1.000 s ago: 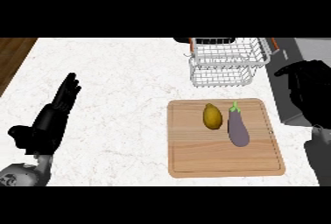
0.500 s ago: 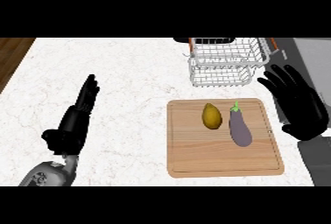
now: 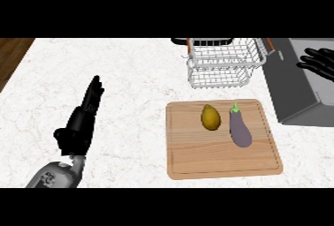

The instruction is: Pick the lemon from the cutting board and place it in the tiered basket

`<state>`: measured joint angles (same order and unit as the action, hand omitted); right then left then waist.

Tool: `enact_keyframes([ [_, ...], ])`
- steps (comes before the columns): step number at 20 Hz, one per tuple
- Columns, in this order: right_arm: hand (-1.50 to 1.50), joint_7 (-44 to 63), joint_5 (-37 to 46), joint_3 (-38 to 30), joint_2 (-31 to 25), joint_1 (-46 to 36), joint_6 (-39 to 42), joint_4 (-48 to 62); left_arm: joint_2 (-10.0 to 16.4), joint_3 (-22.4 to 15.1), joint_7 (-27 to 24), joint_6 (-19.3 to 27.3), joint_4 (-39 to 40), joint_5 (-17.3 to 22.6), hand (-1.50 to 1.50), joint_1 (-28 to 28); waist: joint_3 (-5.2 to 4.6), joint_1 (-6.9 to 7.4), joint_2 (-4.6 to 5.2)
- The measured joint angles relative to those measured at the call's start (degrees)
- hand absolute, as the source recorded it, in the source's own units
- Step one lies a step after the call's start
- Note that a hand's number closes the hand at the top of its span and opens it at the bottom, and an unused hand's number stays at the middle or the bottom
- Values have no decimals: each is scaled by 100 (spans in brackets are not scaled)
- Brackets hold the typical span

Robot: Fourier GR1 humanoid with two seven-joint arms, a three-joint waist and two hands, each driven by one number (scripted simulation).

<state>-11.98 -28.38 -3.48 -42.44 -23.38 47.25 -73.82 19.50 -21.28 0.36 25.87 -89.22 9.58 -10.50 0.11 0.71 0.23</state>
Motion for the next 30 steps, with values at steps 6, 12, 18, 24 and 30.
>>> enact_keyframes([
  [6,-150,-76,1866,433,-429,-376,-405,-1083,-66,77,-89,-24,216,-20,0,-81,-12,-25,-13],
  [12,-150,571,2939,1093,-181,-575,-748,-1826,-227,51,-96,14,216,-158,0,-16,-15,-32,-26],
  [18,-150,1316,3393,1333,307,-533,-682,-2371,-441,117,29,15,156,-424,0,-3,-14,-56,-29],
  [24,-150,1759,3915,1594,685,-574,-456,-2556,-539,283,81,-150,221,-560,0,-2,-13,-55,-27],
  [30,-150,2196,4285,1686,870,-402,-104,-2788,-622,505,129,-342,249,-628,0,-84,-13,-68,-27],
])
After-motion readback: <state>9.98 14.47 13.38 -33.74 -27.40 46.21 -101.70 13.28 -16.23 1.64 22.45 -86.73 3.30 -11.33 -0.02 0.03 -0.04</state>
